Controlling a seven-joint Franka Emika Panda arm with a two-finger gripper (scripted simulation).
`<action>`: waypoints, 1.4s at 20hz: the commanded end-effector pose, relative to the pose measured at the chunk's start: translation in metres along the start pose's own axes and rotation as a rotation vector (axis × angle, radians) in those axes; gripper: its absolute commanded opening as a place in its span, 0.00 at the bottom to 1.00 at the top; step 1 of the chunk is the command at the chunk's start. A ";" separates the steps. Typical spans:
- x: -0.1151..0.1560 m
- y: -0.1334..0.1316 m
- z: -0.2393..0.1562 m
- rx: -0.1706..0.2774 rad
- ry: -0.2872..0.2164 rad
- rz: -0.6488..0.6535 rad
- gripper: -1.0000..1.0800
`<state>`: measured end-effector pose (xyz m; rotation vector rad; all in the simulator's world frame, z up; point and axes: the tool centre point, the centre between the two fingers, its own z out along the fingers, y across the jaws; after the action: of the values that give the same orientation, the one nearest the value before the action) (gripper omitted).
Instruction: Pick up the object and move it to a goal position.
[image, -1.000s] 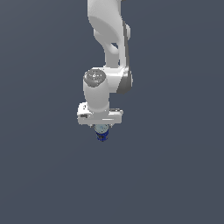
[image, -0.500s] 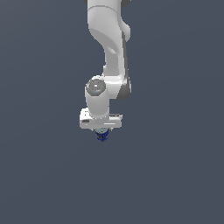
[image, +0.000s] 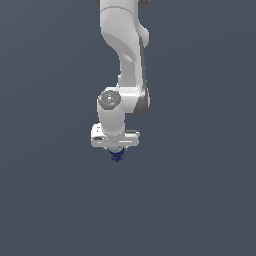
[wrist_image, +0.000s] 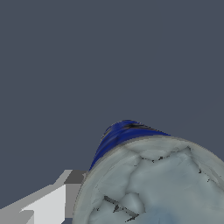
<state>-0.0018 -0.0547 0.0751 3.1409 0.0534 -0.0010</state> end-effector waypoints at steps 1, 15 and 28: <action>0.000 0.000 0.000 0.000 0.000 0.000 0.00; 0.017 -0.030 -0.027 -0.022 0.083 0.058 0.00; 0.050 -0.089 -0.085 -0.069 0.253 0.175 0.00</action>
<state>0.0408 0.0291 0.1503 3.0543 -0.1946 0.3506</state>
